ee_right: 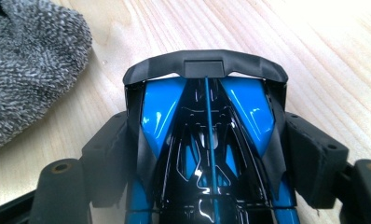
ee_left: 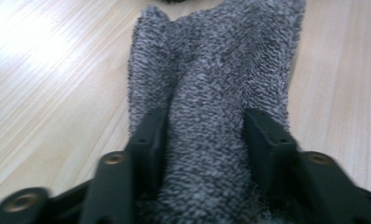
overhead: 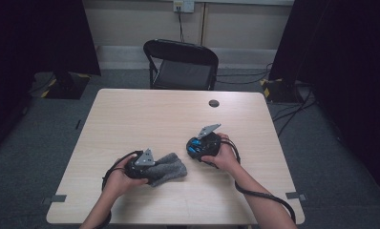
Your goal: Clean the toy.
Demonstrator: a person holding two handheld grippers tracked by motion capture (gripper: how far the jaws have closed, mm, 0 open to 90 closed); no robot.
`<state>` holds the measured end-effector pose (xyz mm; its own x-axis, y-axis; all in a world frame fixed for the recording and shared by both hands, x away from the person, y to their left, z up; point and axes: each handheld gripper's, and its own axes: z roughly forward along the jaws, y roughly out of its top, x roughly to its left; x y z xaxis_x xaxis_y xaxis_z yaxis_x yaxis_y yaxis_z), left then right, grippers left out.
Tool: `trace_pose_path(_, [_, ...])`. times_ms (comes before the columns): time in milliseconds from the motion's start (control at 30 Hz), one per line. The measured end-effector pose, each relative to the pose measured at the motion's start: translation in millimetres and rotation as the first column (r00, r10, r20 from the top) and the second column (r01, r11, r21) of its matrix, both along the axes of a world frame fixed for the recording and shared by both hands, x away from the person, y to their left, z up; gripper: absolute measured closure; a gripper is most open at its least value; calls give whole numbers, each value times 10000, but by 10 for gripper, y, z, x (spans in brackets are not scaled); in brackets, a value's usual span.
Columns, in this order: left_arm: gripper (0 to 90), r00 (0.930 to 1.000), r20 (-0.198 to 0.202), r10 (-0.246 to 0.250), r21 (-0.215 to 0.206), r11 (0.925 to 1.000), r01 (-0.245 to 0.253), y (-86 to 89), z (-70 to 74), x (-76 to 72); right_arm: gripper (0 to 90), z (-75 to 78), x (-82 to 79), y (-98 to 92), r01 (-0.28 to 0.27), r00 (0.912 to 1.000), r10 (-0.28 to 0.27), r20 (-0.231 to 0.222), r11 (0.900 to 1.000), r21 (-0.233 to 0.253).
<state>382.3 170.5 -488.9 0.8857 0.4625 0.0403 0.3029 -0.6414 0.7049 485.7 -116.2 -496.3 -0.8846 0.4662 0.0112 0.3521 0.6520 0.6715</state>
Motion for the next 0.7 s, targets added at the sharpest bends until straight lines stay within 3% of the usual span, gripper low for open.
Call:
trace_pose_path(233, [661,9967,-215,779,35,9970,-778,-23,26,8,256,-12,-20,-12,115,9999,-116,79,9998,154])
trace_pose_path(433, [669,9978,-138,651,131,9978,-649,-34,54,16,257,-3,-32,1,338,9994,-338,48,9994,92])
trace_pose_path(700, [733,9891,-835,1210,-441,9912,-1250,56,110,48,258,25,-19,-1,577,9982,-576,-173,9983,68])
